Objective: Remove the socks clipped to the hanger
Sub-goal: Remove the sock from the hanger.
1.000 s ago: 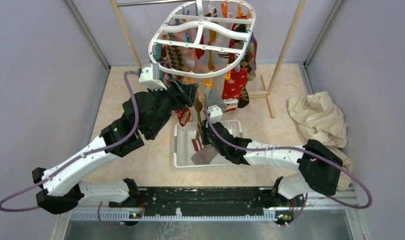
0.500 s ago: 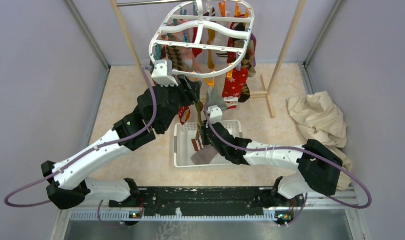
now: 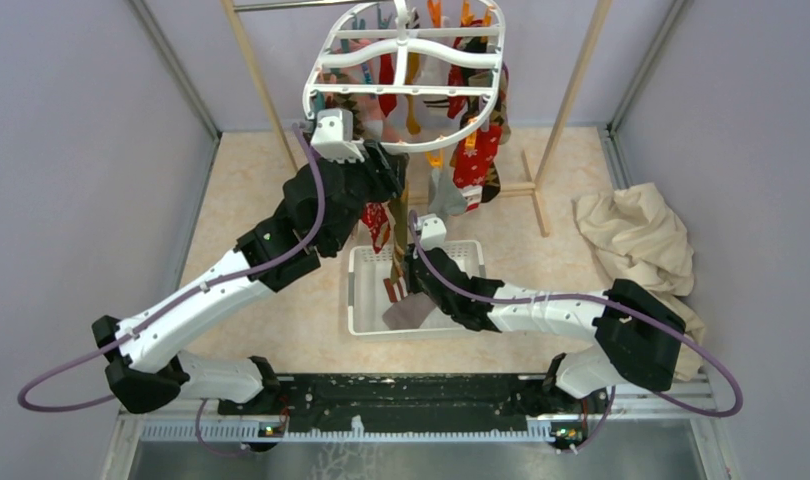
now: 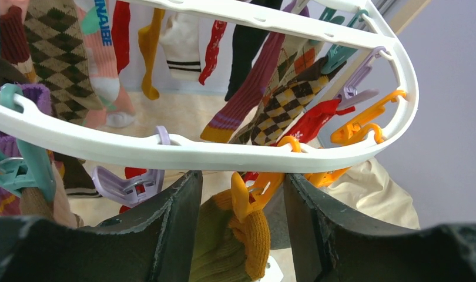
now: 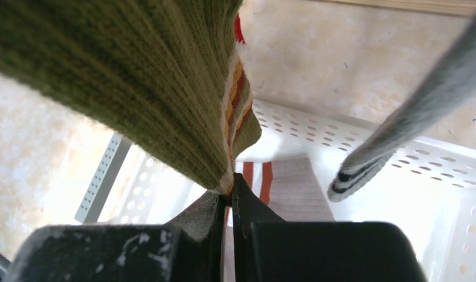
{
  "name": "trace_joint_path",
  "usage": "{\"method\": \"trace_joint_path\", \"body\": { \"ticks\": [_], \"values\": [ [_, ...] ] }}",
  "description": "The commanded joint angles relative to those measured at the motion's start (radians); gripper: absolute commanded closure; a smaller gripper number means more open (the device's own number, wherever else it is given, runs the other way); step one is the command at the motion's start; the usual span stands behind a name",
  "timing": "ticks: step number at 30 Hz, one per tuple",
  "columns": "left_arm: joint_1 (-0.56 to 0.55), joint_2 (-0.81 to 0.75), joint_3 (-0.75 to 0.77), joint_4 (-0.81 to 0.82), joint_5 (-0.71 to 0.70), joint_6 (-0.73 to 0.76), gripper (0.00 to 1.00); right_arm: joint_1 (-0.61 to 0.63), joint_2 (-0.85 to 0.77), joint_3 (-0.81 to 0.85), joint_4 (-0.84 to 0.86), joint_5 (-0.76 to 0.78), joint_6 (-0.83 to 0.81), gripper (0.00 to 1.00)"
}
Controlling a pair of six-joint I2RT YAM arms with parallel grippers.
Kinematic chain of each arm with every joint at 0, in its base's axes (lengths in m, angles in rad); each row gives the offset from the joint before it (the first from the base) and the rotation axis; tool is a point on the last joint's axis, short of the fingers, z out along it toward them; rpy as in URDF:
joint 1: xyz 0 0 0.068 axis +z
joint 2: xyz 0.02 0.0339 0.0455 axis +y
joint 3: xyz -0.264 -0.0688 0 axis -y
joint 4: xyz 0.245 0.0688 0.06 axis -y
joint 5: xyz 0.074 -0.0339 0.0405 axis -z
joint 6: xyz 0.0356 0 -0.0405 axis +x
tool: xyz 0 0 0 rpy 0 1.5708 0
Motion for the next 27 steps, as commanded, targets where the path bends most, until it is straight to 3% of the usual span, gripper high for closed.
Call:
{"method": "trace_joint_path", "body": {
  "ticks": [1, 20, 24, 27],
  "values": [
    [0.014, 0.010, 0.037, 0.012, 0.012, -0.002, 0.41, 0.010, -0.006, -0.010, 0.032, 0.008, 0.004, 1.00],
    [0.015, 0.045, 0.100, -0.107, -0.017, -0.048, 0.46, 0.024, 0.005, 0.027, 0.001, 0.033, -0.031, 1.00],
    [0.014, 0.045, 0.119, -0.153, -0.009, -0.066, 0.28, 0.026, 0.004, 0.032, -0.013, 0.052, -0.031, 1.00],
    [0.013, 0.042, 0.126, -0.180, 0.001, -0.082, 0.25, 0.027, 0.005, 0.031, -0.015, 0.056, -0.030, 1.00]
  ]
}}
